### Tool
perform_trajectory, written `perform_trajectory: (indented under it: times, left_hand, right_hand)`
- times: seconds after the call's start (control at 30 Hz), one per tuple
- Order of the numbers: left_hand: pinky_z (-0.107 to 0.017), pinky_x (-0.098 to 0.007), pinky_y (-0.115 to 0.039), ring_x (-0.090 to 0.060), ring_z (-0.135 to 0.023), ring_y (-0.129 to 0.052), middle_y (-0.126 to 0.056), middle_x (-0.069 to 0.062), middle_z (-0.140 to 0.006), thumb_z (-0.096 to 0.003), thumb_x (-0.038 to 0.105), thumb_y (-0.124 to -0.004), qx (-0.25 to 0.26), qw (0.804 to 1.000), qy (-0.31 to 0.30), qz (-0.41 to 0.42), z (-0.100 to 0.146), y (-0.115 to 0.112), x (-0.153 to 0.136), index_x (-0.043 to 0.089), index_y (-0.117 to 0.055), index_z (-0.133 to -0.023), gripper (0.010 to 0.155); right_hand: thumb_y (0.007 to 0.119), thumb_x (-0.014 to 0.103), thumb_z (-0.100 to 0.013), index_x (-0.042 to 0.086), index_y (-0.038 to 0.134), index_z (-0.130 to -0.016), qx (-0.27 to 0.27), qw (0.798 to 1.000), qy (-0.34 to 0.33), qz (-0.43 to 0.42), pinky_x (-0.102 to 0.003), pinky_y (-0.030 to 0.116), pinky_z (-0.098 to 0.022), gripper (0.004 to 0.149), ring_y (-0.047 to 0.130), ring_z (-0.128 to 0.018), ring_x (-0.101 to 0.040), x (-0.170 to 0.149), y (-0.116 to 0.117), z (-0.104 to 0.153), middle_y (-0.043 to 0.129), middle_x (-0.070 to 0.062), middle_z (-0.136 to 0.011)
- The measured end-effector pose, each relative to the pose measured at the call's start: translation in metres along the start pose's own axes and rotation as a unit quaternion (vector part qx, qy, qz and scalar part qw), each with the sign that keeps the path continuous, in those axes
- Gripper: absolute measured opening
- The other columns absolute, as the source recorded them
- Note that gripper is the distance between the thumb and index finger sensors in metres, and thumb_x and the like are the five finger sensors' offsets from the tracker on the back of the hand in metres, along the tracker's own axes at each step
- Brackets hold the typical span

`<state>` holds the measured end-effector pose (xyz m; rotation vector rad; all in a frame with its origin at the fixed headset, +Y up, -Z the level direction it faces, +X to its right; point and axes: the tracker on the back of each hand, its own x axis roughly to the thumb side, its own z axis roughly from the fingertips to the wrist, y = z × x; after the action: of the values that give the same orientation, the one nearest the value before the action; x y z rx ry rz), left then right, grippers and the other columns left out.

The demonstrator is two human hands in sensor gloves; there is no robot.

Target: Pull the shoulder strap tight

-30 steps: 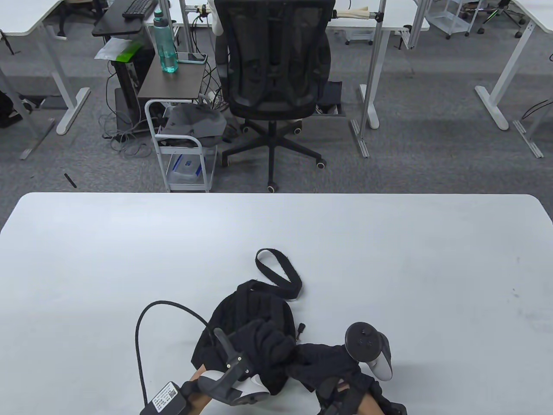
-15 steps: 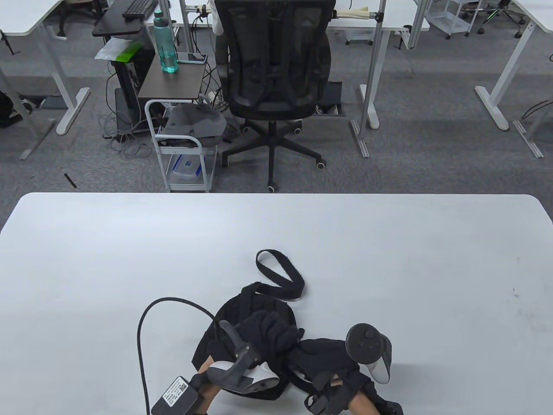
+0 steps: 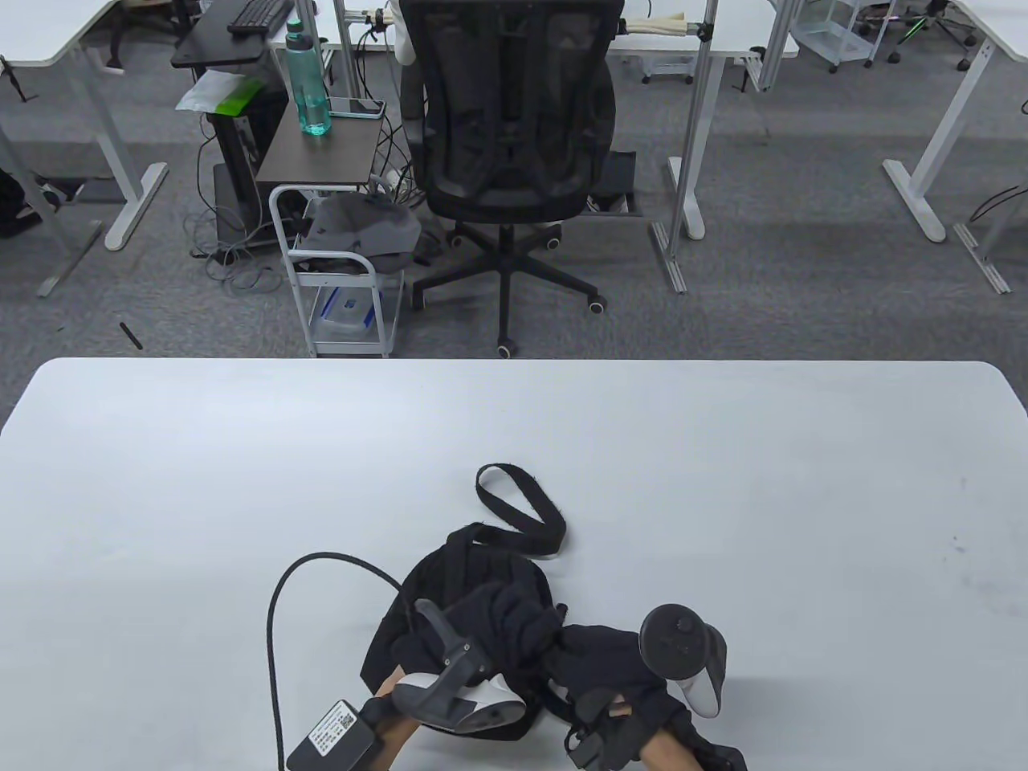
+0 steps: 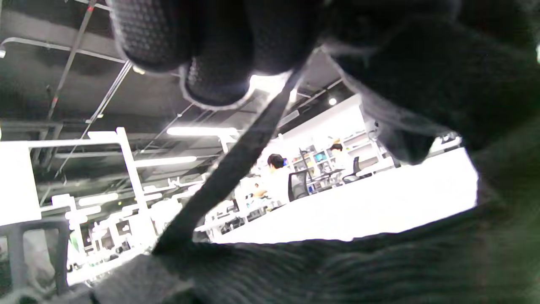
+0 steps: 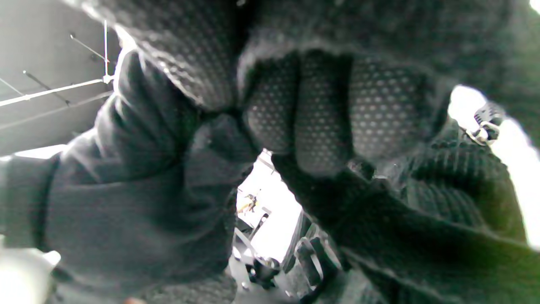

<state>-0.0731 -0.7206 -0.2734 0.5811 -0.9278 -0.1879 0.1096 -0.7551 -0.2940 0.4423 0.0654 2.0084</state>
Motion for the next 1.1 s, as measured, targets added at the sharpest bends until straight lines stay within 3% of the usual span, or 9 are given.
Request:
perform_trajectory:
  times: [0.17,0.47,0.57,0.67,0.87,1.1]
  left_hand:
    - [-0.058,-0.038,-0.081,-0.018,-0.074,-0.094,-0.087,0.01,-0.073,-0.0307,0.046,-0.056,-0.003,0.999,0.015,0.048,0.003,-0.006,-0.011,0.03,-0.056,-0.093,0.064]
    - [-0.058,-0.038,-0.081,-0.017,-0.074,-0.094,-0.087,0.01,-0.073,-0.0309,0.046,-0.057,-0.025,0.998,0.041,0.047,0.009,-0.014,-0.027,0.031,-0.055,-0.093,0.064]
    - [-0.058,-0.038,-0.081,-0.018,-0.075,-0.093,-0.087,0.009,-0.074,-0.0315,0.045,-0.058,-0.027,0.998,0.043,0.036,0.005,-0.013,-0.022,0.029,-0.056,-0.093,0.064]
    - [-0.058,-0.038,-0.081,-0.018,-0.075,-0.093,-0.087,0.009,-0.074,-0.0315,0.045,-0.059,-0.018,0.999,0.034,0.036,0.001,-0.008,-0.015,0.029,-0.056,-0.093,0.064]
    - [-0.058,-0.038,-0.081,-0.018,-0.075,-0.093,-0.087,0.009,-0.074,-0.0313,0.046,-0.058,-0.006,1.0,0.011,0.009,-0.004,-0.004,-0.001,0.03,-0.056,-0.093,0.064]
    - [-0.058,-0.038,-0.081,-0.017,-0.075,-0.094,-0.087,0.01,-0.073,-0.0306,0.046,-0.056,-0.011,0.999,0.014,0.035,-0.002,-0.011,-0.007,0.031,-0.056,-0.093,0.064]
  right_hand:
    - [0.085,0.033,-0.043,0.004,0.102,-0.058,0.011,1.0,-0.001,-0.008,-0.055,0.081,-0.043,0.037,0.105,-0.034,-0.033,0.003,-0.001,-0.002,0.108,-0.016,-0.05]
    - [0.085,0.033,-0.043,0.003,0.102,-0.057,0.038,0.999,0.01,-0.003,-0.056,0.081,-0.043,0.037,0.105,-0.032,-0.034,0.001,-0.003,-0.004,0.109,-0.017,-0.049]
    - [0.086,0.035,-0.043,0.005,0.101,-0.06,0.048,0.999,0.022,0.006,-0.057,0.079,-0.045,0.038,0.104,-0.037,-0.035,-0.002,-0.003,-0.004,0.107,-0.018,-0.054]
    - [0.085,0.043,-0.043,0.002,0.097,-0.068,0.016,1.0,0.021,0.012,-0.059,0.076,-0.047,0.05,0.102,-0.044,-0.038,-0.003,-0.003,-0.001,0.103,-0.021,-0.062]
    - [0.085,0.036,-0.043,0.006,0.102,-0.056,-0.018,1.0,0.013,0.015,-0.055,0.081,-0.043,0.037,0.105,-0.033,-0.034,0.0,-0.004,0.002,0.108,-0.016,-0.049]
    - [0.085,0.033,-0.043,0.003,0.102,-0.055,-0.007,1.0,0.012,0.013,-0.055,0.082,-0.042,0.037,0.105,-0.03,-0.034,0.001,-0.004,0.0,0.109,-0.017,-0.047]
